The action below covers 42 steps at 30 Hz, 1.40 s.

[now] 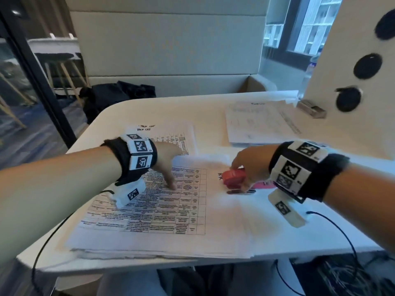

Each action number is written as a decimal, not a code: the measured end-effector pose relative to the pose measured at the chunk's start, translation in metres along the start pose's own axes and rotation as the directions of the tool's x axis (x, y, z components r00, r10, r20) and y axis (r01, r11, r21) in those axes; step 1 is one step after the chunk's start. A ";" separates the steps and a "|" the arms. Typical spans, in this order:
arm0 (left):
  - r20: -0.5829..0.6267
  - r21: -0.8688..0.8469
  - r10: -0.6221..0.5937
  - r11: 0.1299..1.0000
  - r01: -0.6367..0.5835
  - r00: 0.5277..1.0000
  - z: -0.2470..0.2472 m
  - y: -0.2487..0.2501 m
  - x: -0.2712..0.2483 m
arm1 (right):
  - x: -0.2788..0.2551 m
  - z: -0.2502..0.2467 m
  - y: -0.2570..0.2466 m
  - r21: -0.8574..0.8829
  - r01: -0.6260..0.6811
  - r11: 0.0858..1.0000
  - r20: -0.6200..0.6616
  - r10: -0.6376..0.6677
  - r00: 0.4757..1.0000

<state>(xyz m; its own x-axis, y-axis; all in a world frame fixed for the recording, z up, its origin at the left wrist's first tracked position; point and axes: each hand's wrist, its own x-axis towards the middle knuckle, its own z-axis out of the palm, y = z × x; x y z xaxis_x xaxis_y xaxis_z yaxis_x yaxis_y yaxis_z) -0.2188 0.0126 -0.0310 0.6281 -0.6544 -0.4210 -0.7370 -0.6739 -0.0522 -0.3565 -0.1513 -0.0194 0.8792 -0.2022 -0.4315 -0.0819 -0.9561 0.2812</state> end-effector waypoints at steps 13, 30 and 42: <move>-0.660 -0.536 -0.194 0.799 -0.273 0.726 -0.033 -0.058 -0.048 | 0.003 -0.007 0.068 0.638 -0.081 0.765 -0.184 0.253 0.950; -0.839 -0.478 -0.366 0.146 -0.866 0.402 -0.034 -0.015 -0.086 | -0.026 -0.064 0.000 0.421 0.906 0.049 -0.734 0.605 0.308; -0.775 -0.529 -0.488 0.153 -0.835 0.401 -0.049 -0.015 -0.076 | -0.030 -0.070 -0.008 0.421 0.906 0.031 -0.688 0.662 0.298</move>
<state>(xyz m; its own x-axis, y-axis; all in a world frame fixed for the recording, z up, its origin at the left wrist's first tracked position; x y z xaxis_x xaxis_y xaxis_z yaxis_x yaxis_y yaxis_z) -0.2430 0.0553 0.0464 0.8050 -0.2000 0.5585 -0.5054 0.2616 0.8222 -0.3498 -0.1231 0.0511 0.5304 -0.5471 0.6475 0.5964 -0.3020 -0.7437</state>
